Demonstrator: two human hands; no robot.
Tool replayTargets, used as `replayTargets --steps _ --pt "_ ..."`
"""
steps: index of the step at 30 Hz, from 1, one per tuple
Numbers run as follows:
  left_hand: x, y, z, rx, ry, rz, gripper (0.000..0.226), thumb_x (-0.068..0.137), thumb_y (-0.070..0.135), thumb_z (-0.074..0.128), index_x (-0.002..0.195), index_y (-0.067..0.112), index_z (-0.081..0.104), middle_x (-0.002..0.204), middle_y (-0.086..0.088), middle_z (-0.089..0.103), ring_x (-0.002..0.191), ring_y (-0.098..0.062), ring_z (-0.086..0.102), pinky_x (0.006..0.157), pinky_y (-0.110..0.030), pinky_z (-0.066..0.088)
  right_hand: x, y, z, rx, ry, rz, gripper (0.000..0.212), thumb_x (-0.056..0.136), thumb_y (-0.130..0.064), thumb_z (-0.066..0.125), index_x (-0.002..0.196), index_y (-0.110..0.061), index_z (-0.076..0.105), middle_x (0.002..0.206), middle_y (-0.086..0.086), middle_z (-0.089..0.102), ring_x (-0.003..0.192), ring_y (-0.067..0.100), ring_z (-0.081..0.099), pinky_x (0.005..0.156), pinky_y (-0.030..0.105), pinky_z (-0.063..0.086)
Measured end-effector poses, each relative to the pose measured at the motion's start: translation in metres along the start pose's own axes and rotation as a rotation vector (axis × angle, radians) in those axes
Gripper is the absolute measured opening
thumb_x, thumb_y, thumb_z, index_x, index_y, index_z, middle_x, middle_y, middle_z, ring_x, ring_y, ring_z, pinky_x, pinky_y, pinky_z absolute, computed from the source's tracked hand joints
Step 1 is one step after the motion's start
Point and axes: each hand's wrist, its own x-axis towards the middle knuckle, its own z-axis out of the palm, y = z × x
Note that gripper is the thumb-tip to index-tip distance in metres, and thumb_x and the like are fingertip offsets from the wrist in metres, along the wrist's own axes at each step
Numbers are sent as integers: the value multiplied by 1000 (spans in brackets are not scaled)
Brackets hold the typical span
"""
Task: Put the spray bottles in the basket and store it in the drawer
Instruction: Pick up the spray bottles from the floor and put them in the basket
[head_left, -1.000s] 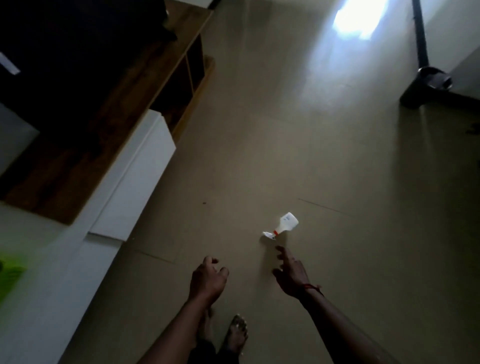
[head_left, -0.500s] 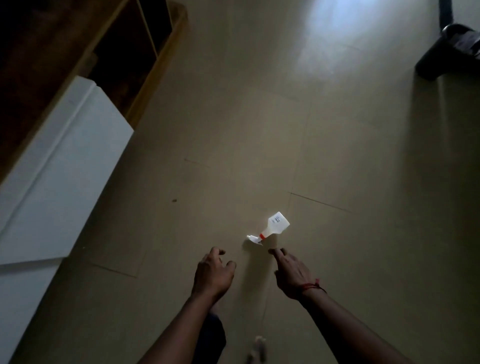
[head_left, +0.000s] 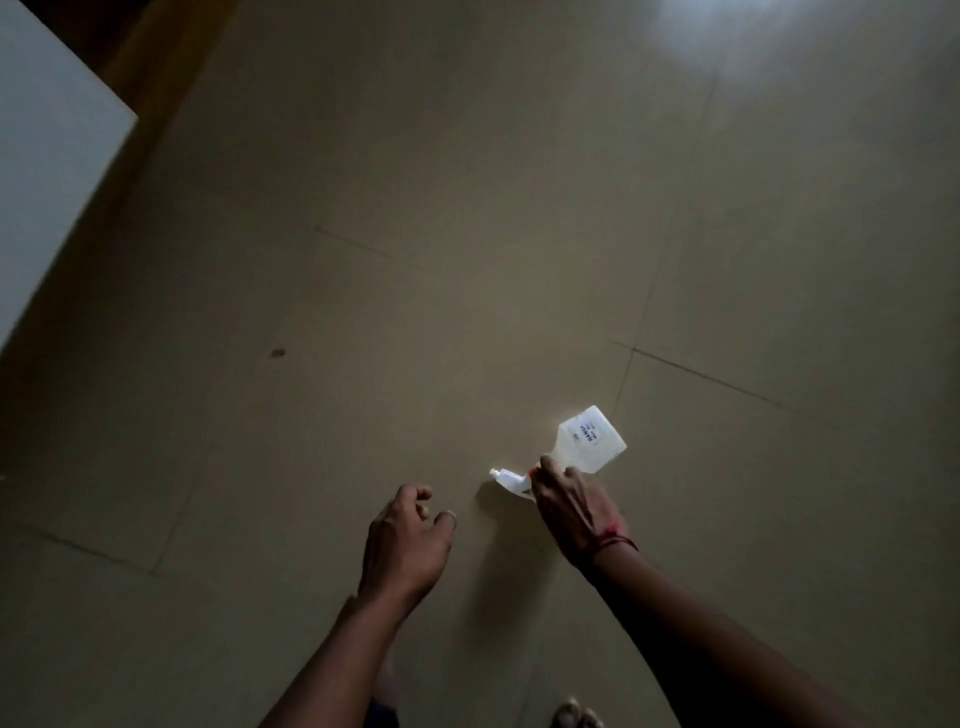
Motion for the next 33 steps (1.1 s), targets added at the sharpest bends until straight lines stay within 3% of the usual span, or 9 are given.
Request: replayTargets --steps 4,12,15,17,20,22,26,31,33 --pt "27 -21 19 15 -3 -16 35 81 33 64 114 23 58 106 0 66 102 -21 62 82 -26 41 44 5 42 -209 4 -30 30 93 -4 38 117 -4 56 110 14 56 100 31 51 81 40 41" --pt "35 -41 15 38 -1 -7 35 82 30 64 115 22 58 107 -1 66 103 -21 62 86 -29 45 60 16 74 -313 -190 1 30 96 -15 38 111 -8 64 116 12 61 122 33 41 101 43 32" --pt "29 -38 6 46 -8 31 36 82 32 64 116 23 58 110 0 66 103 -20 63 86 -28 46 54 19 67 -307 -249 -23 33 96 -28 39 108 -10 65 114 9 63 118 32 41 101 42 30" --pt "28 -39 -3 51 3 47 36 82 33 64 116 23 58 110 0 66 103 -21 62 86 -27 45 45 14 57 -254 -222 -54 26 94 -24 41 105 -16 64 112 4 64 117 29 43 97 42 30" --pt "21 -34 -25 31 38 48 35 82 32 65 115 22 58 108 -1 66 101 -23 63 85 -29 45 30 -2 39 29 -138 17 21 91 -35 49 109 -26 55 109 -3 64 113 25 48 89 40 35" --pt "8 -29 -45 -2 67 37 35 81 31 65 114 20 59 107 -3 67 101 -24 63 85 -29 45 15 -20 13 371 -100 102 20 90 -41 52 106 -32 58 102 -7 67 102 24 53 83 38 40" --pt "-28 -19 -93 -72 137 31 35 81 29 67 113 18 59 105 -4 67 100 -25 63 79 -24 39 -20 -61 -58 1029 2 201 19 92 -33 58 110 -30 65 90 -9 70 85 13 64 71 28 48" --pt "-93 -14 -173 -188 219 -35 37 83 28 64 116 16 58 111 -6 66 103 -25 62 82 -26 42 -63 -121 -176 1289 62 161 20 93 -25 57 99 -42 65 91 -16 71 79 -6 62 63 10 47" --pt "-121 -18 -208 -241 256 -63 37 83 28 63 117 16 57 113 -6 66 103 -24 61 81 -27 42 -79 -151 -223 1349 61 119 21 94 -21 57 101 -38 65 92 -13 71 75 -5 62 58 10 47"
